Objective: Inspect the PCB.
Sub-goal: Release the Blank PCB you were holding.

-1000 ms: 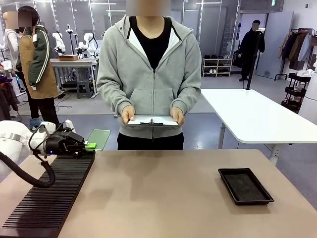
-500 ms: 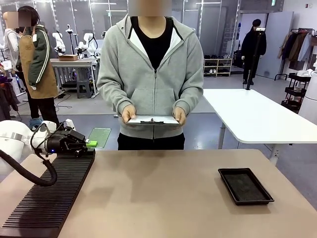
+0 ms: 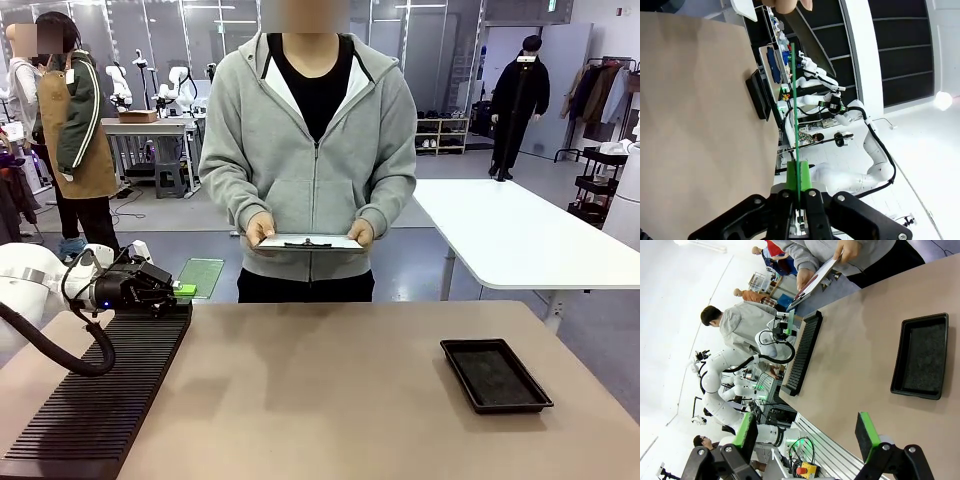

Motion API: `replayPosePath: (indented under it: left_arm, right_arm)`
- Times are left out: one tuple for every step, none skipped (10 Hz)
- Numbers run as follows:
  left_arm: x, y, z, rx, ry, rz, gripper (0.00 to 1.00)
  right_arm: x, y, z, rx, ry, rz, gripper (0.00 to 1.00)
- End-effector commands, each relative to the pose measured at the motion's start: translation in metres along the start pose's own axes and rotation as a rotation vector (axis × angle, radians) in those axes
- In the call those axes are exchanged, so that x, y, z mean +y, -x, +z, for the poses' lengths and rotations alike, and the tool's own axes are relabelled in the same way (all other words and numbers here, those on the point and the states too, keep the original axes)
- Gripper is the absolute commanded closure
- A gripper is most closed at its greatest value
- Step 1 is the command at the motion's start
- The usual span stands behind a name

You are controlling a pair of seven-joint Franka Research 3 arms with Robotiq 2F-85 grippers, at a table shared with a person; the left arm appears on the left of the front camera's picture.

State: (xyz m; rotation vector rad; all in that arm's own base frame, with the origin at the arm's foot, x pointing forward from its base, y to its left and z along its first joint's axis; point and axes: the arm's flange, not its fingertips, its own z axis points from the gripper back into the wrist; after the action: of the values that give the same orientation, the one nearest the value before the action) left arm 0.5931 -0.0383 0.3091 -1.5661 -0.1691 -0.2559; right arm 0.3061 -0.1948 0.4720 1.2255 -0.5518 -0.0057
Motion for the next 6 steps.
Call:
replayPosePath:
  left_arm:
    - [-0.0002,0.0006,-0.0015,0.008,0.000,0.000,0.97]
    - [-0.0002,0.0006,-0.0015,0.008,0.000,0.000,0.97]
    - [-0.0002,0.0006,-0.0015,0.008,0.000,0.000,0.97]
    - [-0.0002,0.0006,-0.0015,0.008,0.000,0.000,0.97]
    - [-0.0002,0.0006,-0.0015,0.008,0.000,0.000,0.97]
    - [-0.0002,0.0006,-0.0015,0.008,0.000,0.000,0.97]
  right_arm:
    - [0.0008,0.0004,0.0006,-0.002,-0.005,0.003,0.00]
    - [0.0008,0.0004,0.0006,-0.002,-0.005,0.003,0.00]
    - [0.0008,0.0004,0.0006,-0.002,-0.005,0.003,0.00]
    - [0.0008,0.0004,0.0006,-0.002,-0.005,0.003,0.00]
    - [0.0008,0.0004,0.0006,-0.002,-0.005,0.003,0.00]
    - [0.0008,0.0004,0.0006,-0.002,-0.005,0.003,0.00]
